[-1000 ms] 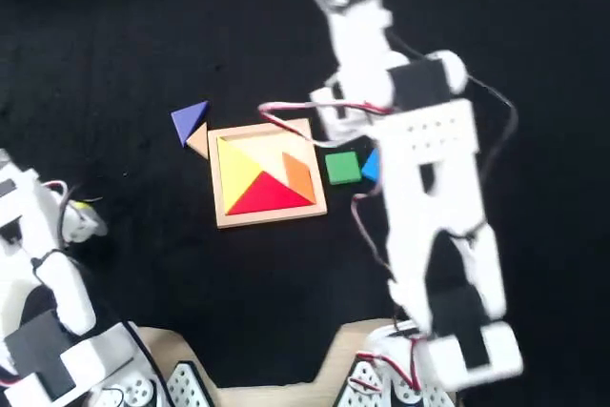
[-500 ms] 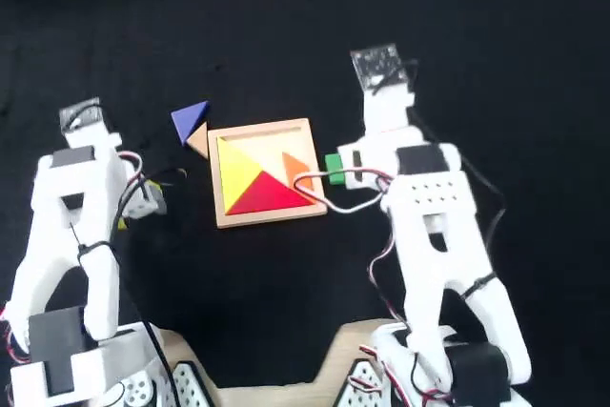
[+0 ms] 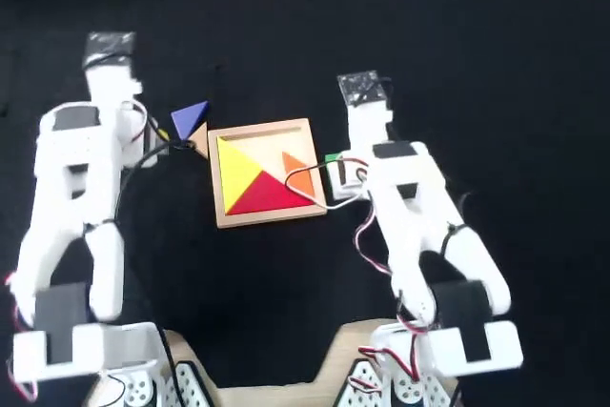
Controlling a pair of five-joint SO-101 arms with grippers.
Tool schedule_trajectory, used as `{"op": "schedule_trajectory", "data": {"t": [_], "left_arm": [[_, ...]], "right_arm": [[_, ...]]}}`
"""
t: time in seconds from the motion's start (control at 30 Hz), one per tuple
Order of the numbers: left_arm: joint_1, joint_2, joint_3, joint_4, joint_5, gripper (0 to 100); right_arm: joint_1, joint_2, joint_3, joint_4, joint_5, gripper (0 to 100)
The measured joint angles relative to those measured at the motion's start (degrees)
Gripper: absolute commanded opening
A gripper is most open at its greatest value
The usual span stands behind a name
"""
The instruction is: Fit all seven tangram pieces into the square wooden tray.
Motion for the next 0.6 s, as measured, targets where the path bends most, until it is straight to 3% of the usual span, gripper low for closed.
{"op": "schedule_trajectory", "data": {"t": [0.1, 0.27, 0.6], "left_arm": [[0.0, 9.1, -9.6, 4.0, -5.9, 30], [0.5, 26.8, -32.4, 12.5, -3.6, 32], [3.2, 60.4, -80.4, 24.0, -17.5, 32]], "right_arm": [[-0.1, 1.8, 0.0, 0.0, 0.0, 1.1], [-0.1, 4.5, -0.1, -0.2, 0.0, 1.1], [-0.1, 5.4, -0.9, -0.2, 0.0, 1.1]]}}
